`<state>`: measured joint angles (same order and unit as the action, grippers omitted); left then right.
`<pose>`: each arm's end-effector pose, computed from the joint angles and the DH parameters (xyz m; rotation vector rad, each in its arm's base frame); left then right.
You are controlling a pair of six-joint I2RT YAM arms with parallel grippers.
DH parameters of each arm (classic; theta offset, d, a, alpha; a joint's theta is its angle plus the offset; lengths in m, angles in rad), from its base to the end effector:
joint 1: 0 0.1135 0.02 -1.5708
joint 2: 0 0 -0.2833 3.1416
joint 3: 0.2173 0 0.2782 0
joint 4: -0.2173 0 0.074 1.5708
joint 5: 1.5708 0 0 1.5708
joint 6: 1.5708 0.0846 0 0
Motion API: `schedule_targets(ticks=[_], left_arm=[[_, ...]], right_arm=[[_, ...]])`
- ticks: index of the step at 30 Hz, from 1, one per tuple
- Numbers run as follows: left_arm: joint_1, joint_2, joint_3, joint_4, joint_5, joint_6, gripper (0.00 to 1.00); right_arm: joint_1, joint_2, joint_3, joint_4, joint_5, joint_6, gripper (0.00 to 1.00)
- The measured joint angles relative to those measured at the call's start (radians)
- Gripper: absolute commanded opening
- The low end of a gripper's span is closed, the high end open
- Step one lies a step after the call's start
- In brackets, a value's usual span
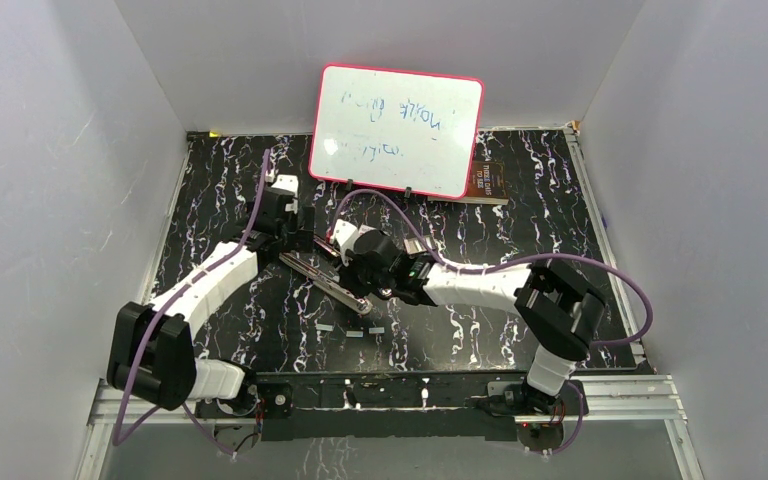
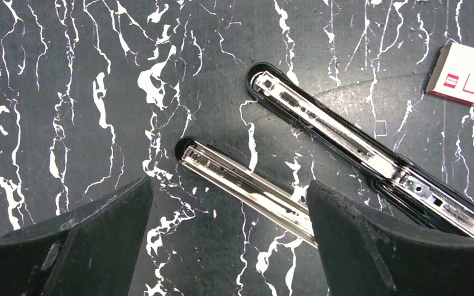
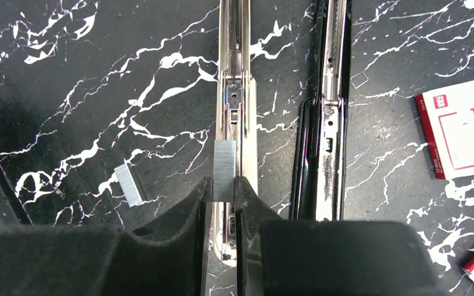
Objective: Load the staples into the stapler
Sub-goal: Install the staple into the stapler.
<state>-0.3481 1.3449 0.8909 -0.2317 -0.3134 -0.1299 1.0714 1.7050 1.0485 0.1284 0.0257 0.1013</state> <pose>0.3347 -0.0937 0.2265 0.0763 2.2175 0.0914 0.2158 0.3911 0.1961 -0.9987 1.9292 0.6671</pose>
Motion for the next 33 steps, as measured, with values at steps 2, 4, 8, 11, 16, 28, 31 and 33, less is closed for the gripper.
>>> schedule_targets(ticks=[2, 4, 8, 11, 16, 28, 31, 33], left_arm=[[-0.002, -0.018, -0.011, 0.003, 0.006, 0.002, 0.94], [-0.003, -0.028, -0.017, 0.003, 0.008, 0.000, 0.94], [-0.003, -0.029, -0.017, -0.003, 0.013, -0.021, 0.93], [0.003, -0.030, -0.018, -0.016, 0.028, -0.056, 0.91], [0.034, -0.032, -0.044, -0.042, 0.041, -0.108, 0.86], [0.050, -0.032, -0.047, -0.053, 0.053, -0.125, 0.81], [0.050, -0.032, -0.047, -0.053, 0.055, -0.124, 0.81], [0.050, -0.032, -0.047, -0.053, 0.055, -0.124, 0.81]], right_arm=[[0.008, 0.001, -0.012, 0.012, 0.016, 0.000, 0.00], [0.015, 0.001, -0.032, 0.031, 0.030, 0.002, 0.00], [0.023, 0.001, -0.067, 0.047, 0.053, 0.011, 0.00], [0.023, 0.001, -0.080, 0.048, 0.070, 0.016, 0.00], [0.023, 0.000, -0.082, 0.055, 0.085, 0.016, 0.00], [0.031, 0.001, -0.080, 0.053, 0.101, 0.059, 0.00], [0.046, 0.001, -0.072, 0.049, 0.123, 0.084, 0.00], [0.055, 0.002, -0.066, 0.047, 0.134, 0.094, 0.00]])
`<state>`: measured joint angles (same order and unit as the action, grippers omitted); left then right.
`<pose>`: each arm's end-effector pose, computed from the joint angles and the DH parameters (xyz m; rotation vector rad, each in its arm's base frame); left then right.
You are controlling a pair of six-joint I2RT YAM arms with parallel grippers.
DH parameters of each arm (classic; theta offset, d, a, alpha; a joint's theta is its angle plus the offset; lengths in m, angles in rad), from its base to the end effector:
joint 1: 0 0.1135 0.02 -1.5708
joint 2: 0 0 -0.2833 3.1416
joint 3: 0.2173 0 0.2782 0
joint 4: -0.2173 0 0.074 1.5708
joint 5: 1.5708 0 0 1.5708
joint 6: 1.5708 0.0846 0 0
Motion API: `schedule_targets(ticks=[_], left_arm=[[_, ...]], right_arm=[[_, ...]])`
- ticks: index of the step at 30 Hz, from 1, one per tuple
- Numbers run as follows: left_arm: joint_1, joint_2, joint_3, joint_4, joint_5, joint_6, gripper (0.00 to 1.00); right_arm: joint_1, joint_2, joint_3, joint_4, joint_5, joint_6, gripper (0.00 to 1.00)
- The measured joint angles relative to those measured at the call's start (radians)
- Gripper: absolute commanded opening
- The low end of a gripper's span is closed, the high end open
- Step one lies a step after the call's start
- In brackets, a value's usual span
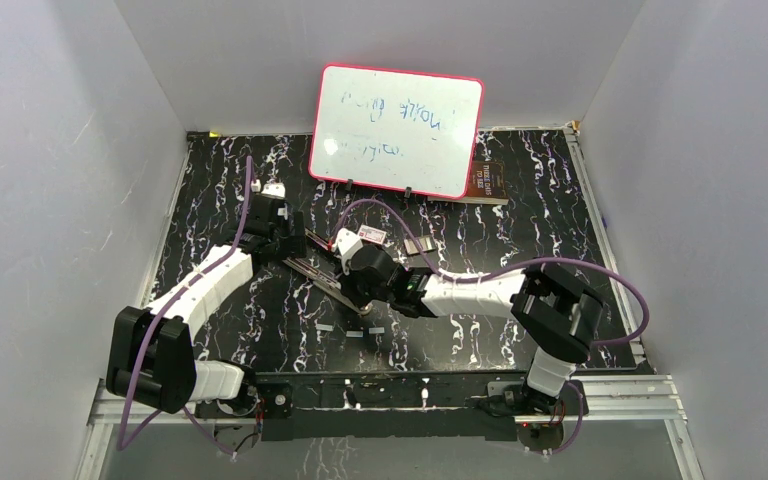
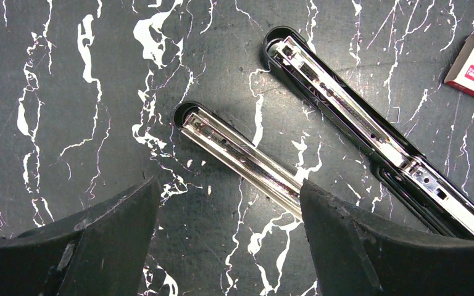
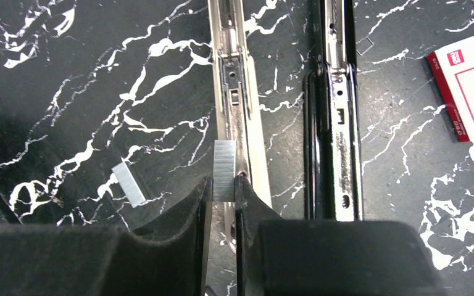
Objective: Load the staples into the stapler
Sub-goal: Install the staple into the stapler.
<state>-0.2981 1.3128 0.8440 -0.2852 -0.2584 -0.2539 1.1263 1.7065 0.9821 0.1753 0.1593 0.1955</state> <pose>0.3225 -0.0765 0.2115 -0.0781 2.2928 0.0162 0.1996 0.3878 0.1769 -0.8880 1.9848 0.6104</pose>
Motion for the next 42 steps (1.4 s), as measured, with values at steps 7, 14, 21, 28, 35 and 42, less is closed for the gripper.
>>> schedule_targets(ticks=[7, 14, 21, 28, 35, 42], left_arm=[[0.000, 0.000, 0.000, 0.000, 0.000, 0.008, 0.83], [0.000, 0.000, 0.000, 0.001, 0.005, 0.015, 0.85], [0.000, 0.000, 0.000, 0.001, 0.016, 0.034, 0.88], [0.000, 0.000, 0.000, 0.002, 0.027, 0.044, 0.88], [0.000, 0.000, 0.000, 0.004, 0.034, 0.048, 0.88], [0.000, 0.000, 0.000, 0.009, 0.034, 0.053, 0.89]], right_arm=[[0.010, 0.003, 0.011, -0.002, 0.033, 0.022, 0.00], [0.010, 0.027, 0.019, -0.011, 0.048, 0.036, 0.00], [0.010, 0.045, 0.031, -0.016, 0.042, 0.037, 0.00], [0.010, 0.068, 0.040, -0.016, 0.040, 0.037, 0.00], [0.010, 0.069, 0.043, -0.021, 0.040, 0.037, 0.00], [0.010, 0.069, 0.046, -0.037, 0.041, 0.037, 0.00]])
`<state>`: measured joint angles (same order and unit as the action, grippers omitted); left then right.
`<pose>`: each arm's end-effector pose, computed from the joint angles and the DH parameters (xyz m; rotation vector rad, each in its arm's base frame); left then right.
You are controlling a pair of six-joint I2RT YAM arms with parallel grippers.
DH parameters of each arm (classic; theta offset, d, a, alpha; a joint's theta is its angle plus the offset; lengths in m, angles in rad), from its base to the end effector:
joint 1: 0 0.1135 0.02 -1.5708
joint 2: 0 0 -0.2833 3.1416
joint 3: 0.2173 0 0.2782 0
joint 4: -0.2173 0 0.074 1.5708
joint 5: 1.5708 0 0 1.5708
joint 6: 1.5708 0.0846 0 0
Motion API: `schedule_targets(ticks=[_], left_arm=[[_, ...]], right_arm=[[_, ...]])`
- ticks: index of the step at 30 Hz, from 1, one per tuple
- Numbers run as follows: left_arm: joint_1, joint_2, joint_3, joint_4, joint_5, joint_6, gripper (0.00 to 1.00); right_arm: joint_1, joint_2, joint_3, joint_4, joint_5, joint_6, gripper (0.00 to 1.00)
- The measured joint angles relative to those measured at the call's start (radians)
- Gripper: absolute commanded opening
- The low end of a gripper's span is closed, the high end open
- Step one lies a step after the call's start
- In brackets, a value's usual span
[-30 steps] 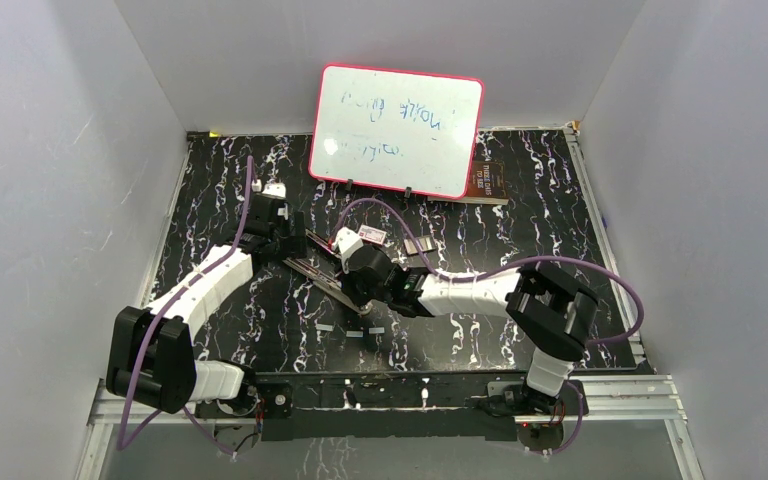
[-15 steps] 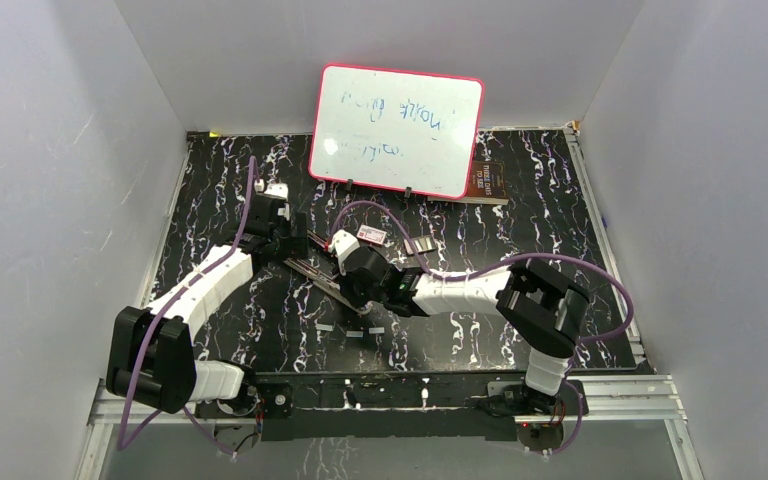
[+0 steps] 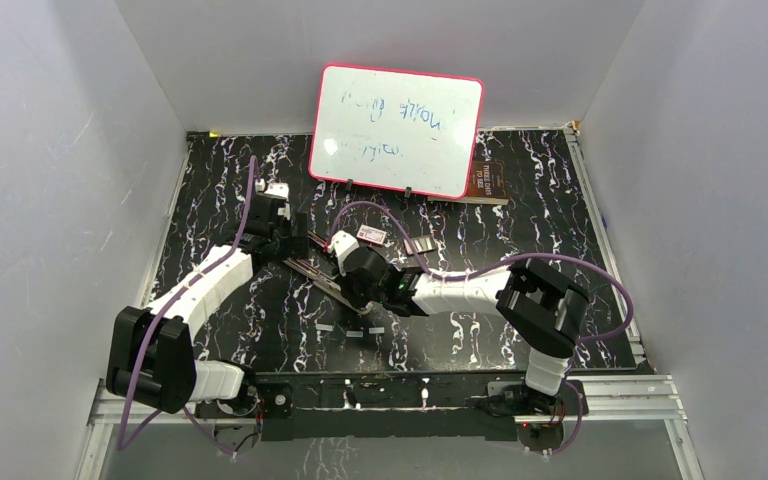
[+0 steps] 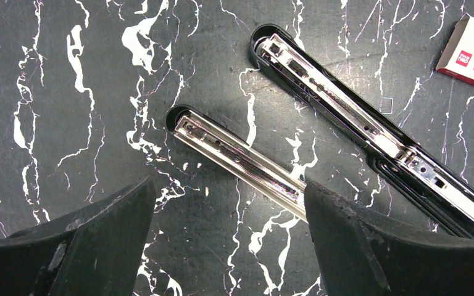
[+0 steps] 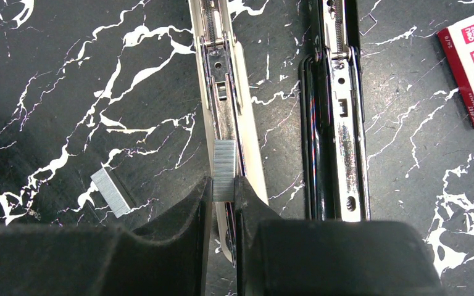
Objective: Load the staples into the stapler
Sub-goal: Install the staple into the stapler.
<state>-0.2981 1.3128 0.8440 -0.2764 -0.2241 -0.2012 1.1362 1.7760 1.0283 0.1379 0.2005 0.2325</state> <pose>0.3230 -0.0796 0.2121 -0.0018 2.2932 0.0019 0.2032 0.3977 0.1603 -0.8643 2.0473 0.5583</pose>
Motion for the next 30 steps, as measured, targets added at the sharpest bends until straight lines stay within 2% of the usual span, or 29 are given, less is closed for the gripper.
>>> schedule_targets(ticks=[30], left_arm=[[0.000, 0.000, 0.000, 0.000, 0.000, 0.009, 0.89]], right_arm=[[0.000, 0.000, 0.012, -0.015, 0.015, 0.000, 0.00]])
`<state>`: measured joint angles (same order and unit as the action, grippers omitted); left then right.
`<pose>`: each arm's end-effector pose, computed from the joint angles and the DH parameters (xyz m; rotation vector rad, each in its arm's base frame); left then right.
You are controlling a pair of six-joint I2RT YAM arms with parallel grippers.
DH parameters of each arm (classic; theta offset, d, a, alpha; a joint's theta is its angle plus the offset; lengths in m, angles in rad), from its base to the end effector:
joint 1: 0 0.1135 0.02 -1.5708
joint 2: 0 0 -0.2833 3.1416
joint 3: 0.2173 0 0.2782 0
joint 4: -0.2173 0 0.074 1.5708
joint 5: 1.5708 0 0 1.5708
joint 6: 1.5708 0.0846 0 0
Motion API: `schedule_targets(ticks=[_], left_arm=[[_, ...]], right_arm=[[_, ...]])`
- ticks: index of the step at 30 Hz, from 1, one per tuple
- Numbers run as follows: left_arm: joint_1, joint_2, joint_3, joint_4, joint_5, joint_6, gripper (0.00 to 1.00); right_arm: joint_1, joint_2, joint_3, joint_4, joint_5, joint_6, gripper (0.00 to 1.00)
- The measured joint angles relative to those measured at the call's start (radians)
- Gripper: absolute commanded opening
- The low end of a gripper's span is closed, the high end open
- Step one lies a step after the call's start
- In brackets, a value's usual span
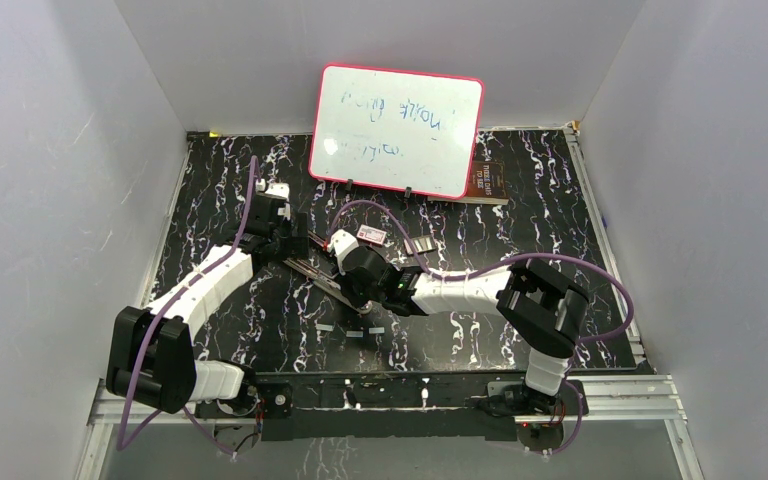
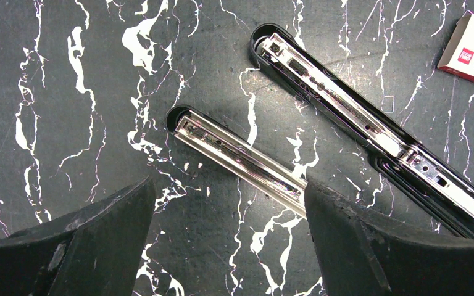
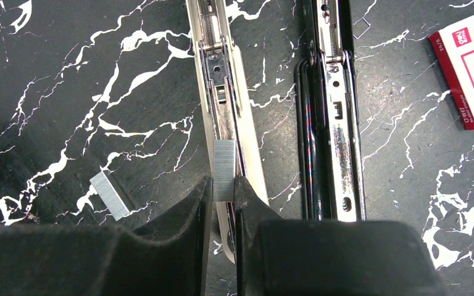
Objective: Load the staples into the stapler
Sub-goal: Install the staple into the stapler.
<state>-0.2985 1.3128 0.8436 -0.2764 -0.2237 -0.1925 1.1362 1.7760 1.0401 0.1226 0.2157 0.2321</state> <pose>0.3229 -0.0797 0.2119 0.0089 2.2936 0.0059 0.2048 0.3982 0.1628 -0.8561 2.0483 0.5411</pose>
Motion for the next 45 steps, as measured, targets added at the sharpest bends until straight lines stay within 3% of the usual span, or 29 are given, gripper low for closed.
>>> schedule_targets(ticks=[45], left_arm=[[-0.003, 0.000, -0.002, 0.000, 0.000, 0.007, 0.89]], right_arm=[[0.000, 0.002, 0.007, -0.003, 0.021, -0.018, 0.00]])
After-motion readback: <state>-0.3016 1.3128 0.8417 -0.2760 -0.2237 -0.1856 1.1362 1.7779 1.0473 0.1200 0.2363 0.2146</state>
